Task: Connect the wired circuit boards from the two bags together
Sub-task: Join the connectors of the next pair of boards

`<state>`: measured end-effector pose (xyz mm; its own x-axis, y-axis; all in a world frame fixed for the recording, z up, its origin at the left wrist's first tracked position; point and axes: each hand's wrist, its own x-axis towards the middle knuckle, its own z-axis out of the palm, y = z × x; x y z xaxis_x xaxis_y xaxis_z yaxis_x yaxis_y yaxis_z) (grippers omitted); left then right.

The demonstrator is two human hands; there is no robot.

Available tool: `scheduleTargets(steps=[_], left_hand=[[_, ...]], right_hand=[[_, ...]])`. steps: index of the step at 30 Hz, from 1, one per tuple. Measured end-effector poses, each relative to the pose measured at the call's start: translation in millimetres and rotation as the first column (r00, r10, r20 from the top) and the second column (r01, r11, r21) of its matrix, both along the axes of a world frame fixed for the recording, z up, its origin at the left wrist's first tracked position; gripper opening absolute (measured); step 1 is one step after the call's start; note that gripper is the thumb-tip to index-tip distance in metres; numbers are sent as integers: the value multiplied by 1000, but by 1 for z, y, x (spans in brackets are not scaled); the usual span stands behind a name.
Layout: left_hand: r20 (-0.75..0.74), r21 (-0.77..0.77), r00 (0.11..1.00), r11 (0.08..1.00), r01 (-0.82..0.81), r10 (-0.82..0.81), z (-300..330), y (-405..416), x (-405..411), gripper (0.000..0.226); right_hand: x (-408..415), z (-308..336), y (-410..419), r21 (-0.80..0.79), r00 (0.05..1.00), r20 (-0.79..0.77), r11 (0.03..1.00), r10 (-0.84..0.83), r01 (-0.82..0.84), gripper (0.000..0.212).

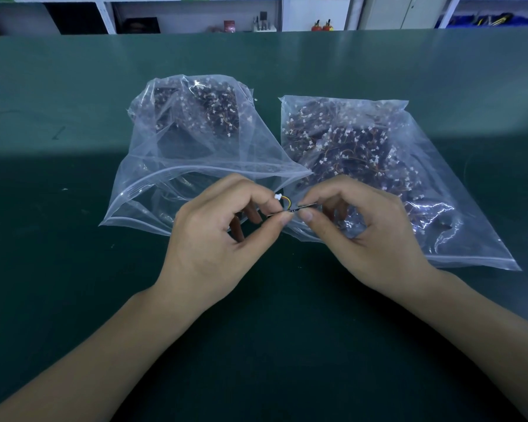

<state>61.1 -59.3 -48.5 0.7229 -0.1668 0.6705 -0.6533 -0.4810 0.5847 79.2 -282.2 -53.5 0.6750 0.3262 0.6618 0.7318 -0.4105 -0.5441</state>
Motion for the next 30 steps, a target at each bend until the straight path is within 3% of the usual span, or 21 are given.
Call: scheduleTargets(steps=[8,16,23,30], left_hand=[[-6,-24,1000,1000,-1,0,0,0,-1,10],[0,-33,999,998,-44,44,4,1,-1,9],[-8,78,1000,997,24,-24,1,0,-2,9],[195,216,980,973,-75,33,1,4,0,8]], right_hand=[[2,0,-2,-17,1000,-17,1000,-13,13,2],[4,1,-8,-231,996,10,969,-90,90,37],[5,3,-11,-114,993,15,987,-115,116,31],[6,1,-11,-99,991,66,987,-119,126,24]])
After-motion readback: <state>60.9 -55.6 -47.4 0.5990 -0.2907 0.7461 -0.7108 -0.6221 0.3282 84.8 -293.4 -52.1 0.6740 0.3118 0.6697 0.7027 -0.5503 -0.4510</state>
